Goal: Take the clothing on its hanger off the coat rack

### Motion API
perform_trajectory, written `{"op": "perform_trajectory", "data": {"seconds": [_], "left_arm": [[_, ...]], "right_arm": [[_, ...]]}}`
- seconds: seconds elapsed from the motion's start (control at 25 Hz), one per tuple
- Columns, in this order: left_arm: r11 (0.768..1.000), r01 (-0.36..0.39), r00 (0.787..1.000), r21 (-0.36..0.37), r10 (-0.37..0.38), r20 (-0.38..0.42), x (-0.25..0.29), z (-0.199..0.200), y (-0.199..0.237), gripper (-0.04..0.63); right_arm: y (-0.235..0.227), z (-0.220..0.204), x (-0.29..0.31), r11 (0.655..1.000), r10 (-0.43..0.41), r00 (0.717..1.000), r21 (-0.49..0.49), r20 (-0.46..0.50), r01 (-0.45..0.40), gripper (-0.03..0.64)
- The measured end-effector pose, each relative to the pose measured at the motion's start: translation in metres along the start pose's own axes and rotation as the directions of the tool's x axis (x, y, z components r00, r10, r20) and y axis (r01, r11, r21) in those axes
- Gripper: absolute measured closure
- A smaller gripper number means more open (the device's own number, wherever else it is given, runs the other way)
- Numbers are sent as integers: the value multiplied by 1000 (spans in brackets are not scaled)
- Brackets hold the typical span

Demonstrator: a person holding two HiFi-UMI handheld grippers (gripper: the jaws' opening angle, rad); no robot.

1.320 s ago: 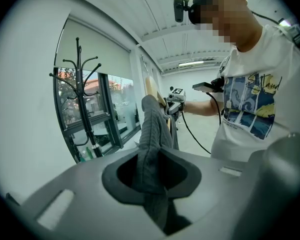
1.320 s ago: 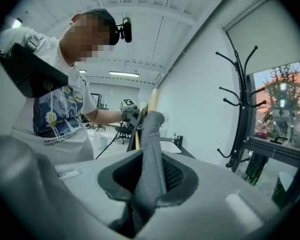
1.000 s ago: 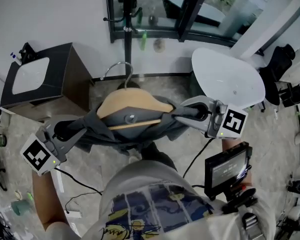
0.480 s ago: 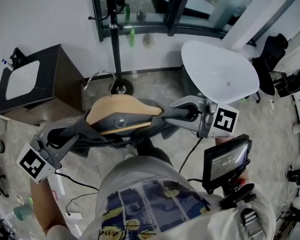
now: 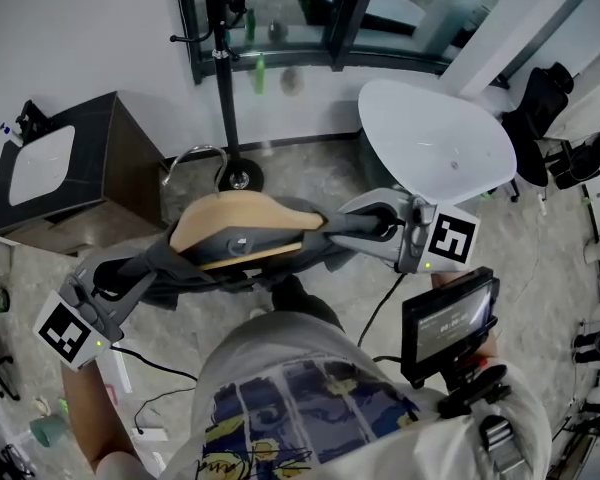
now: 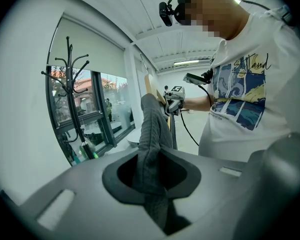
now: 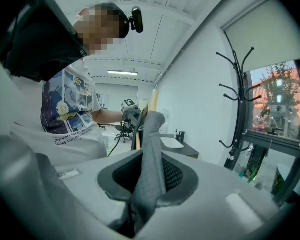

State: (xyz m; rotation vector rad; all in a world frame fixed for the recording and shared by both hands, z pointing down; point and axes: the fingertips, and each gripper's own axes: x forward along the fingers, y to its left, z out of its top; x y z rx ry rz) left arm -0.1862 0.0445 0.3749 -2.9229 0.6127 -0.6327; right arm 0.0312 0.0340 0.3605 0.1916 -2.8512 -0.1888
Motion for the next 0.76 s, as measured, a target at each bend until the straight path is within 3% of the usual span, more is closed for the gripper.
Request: {"op": "perform_trajectory", "data": {"seconds": [0.76], "left_arm": [[1000,2,1000,-6,-2,-3,1,0,3,545]], "right_arm": [[-3,10,-1,1000,-4,1000,-7,5,4,552]]}}
